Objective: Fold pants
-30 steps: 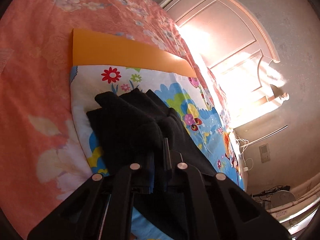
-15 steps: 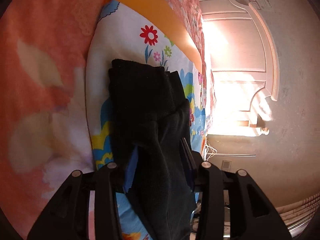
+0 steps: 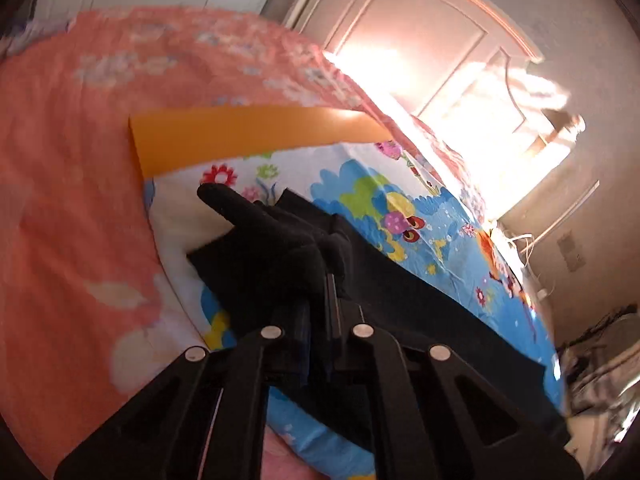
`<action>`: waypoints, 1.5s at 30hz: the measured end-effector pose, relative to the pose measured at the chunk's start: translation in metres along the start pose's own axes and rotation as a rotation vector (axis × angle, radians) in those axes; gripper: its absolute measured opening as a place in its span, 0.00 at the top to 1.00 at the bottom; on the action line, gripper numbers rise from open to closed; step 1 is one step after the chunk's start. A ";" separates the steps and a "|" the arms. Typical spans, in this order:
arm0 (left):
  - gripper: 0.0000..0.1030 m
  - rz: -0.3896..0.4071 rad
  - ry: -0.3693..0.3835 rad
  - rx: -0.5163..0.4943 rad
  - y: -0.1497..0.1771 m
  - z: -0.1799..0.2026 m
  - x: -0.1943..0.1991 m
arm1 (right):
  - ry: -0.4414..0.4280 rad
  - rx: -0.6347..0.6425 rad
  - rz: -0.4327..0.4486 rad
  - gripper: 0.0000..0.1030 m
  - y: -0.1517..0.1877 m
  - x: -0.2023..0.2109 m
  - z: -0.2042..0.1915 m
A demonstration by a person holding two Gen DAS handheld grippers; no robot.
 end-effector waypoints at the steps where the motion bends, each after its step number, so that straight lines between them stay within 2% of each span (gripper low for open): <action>1: 0.95 0.024 -0.062 -0.073 0.002 0.005 0.002 | 0.005 0.004 -0.001 0.86 -0.001 0.000 -0.001; 2: 0.95 -0.014 -0.085 -0.051 0.005 -0.006 -0.009 | 0.006 0.007 0.000 0.86 -0.001 0.000 -0.001; 4: 0.93 -0.175 -0.079 0.064 0.021 -0.044 -0.051 | 0.003 0.008 0.005 0.86 -0.001 0.000 -0.001; 5: 0.88 -0.228 -0.068 0.119 0.031 -0.058 -0.064 | -0.002 0.008 0.004 0.86 0.000 0.000 0.000; 7: 0.86 -0.192 0.004 0.190 0.036 -0.072 -0.059 | -0.007 0.006 -0.002 0.86 0.000 0.001 0.002; 8: 0.72 -0.172 0.002 0.205 0.035 -0.073 -0.054 | -0.004 0.008 -0.005 0.86 0.000 0.001 0.002; 9: 0.47 -0.133 -0.057 0.219 0.032 -0.079 -0.048 | 0.003 0.017 -0.008 0.86 -0.001 0.001 0.002; 10: 0.45 -0.090 -0.127 0.241 0.030 -0.087 -0.039 | 0.014 0.028 -0.010 0.86 -0.002 0.002 0.000; 11: 0.45 -0.069 -0.132 0.270 0.029 -0.091 -0.032 | 0.032 0.040 -0.006 0.86 -0.003 0.005 0.000; 12: 0.45 -0.065 -0.097 0.305 0.029 -0.092 -0.025 | 0.058 0.053 0.004 0.87 -0.004 0.008 0.000; 13: 0.45 -0.073 -0.050 0.334 0.031 -0.088 -0.016 | 0.111 0.060 0.015 0.89 -0.005 0.011 0.003; 14: 0.48 -0.101 0.023 0.326 0.036 -0.074 -0.010 | 0.207 0.059 0.027 0.89 -0.006 0.015 0.011; 15: 0.54 -0.146 0.105 0.291 0.045 -0.053 -0.004 | 0.259 0.037 0.033 0.89 -0.007 0.018 0.021; 17: 0.56 -0.249 0.249 0.238 0.070 -0.010 0.000 | 0.236 -0.031 0.028 0.89 -0.005 0.026 0.037; 18: 0.60 -0.302 0.303 0.229 0.086 0.007 0.001 | 0.240 -0.030 0.042 0.89 -0.004 0.034 0.038; 20: 0.63 -0.389 0.347 0.261 0.111 0.023 -0.004 | 0.198 0.018 0.076 0.88 -0.004 0.050 0.024; 21: 0.68 -0.428 0.369 0.307 0.120 0.024 -0.009 | 0.147 0.059 0.088 0.81 -0.003 0.055 0.009; 23: 0.72 -0.475 0.396 0.361 0.132 0.026 -0.021 | 0.046 0.151 0.113 0.74 0.000 0.062 -0.029; 24: 0.77 -0.473 0.376 0.343 0.133 0.027 -0.024 | -0.009 0.192 0.122 0.62 0.001 0.062 -0.049; 25: 0.78 -0.465 0.349 0.311 0.134 0.029 -0.028 | -0.065 0.230 0.128 0.36 0.003 0.061 -0.070; 26: 0.80 -0.445 0.294 0.269 0.134 0.029 -0.030 | -0.106 0.269 0.144 0.26 0.005 0.059 -0.090; 27: 0.85 -0.415 0.202 0.220 0.131 0.026 -0.032 | -0.119 0.307 0.162 0.21 0.006 0.056 -0.110; 29: 0.82 -0.295 0.037 0.108 0.117 0.025 -0.018 | -0.125 0.380 0.174 0.21 0.008 0.049 -0.145; 30: 0.81 -0.202 0.014 0.045 0.107 0.031 -0.007 | -0.129 0.407 0.183 0.17 0.010 0.044 -0.159; 31: 0.78 -0.116 0.038 -0.022 0.098 0.043 0.004 | -0.119 0.422 0.188 0.15 0.011 0.038 -0.168; 33: 0.48 -0.007 0.115 -0.177 0.093 0.079 0.018 | -0.064 0.430 0.182 0.15 0.015 0.024 -0.176; 35: 0.40 -0.006 0.213 -0.322 0.102 0.121 0.016 | 0.001 0.407 0.133 0.15 0.022 0.006 -0.171; 36: 0.39 -0.028 0.247 -0.377 0.107 0.137 0.009 | -0.007 0.383 0.093 0.15 0.028 -0.002 -0.167; 38: 0.38 -0.095 0.302 -0.471 0.122 0.168 -0.013 | -0.059 0.314 0.110 0.14 0.037 -0.003 -0.154; 40: 0.38 -0.173 0.338 -0.516 0.137 0.185 -0.039 | -0.078 0.308 0.104 0.14 0.042 -0.002 -0.150; 41: 0.39 -0.221 0.331 -0.521 0.141 0.188 -0.057 | -0.080 0.306 0.102 0.14 0.043 -0.002 -0.149; 42: 0.43 -0.247 0.292 -0.534 0.143 0.189 -0.075 | -0.078 0.306 0.097 0.14 0.043 -0.001 -0.149; 44: 0.51 -0.220 0.174 -0.567 0.133 0.178 -0.100 | -0.081 0.312 0.067 0.14 0.043 0.002 -0.150; 45: 0.51 -0.198 0.115 -0.548 0.122 0.168 -0.105 | -0.091 0.319 0.035 0.14 0.042 0.005 -0.150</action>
Point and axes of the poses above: each gripper's, at about its wrist camera, not at the fingertips, and x roughly against the way its jaws point, z to its right, y to its underside, the point moved 4 cm from there along -x, roughly the way its jaws point, and after that the axes turned 6 degrees about x, right-handed, at the moved point
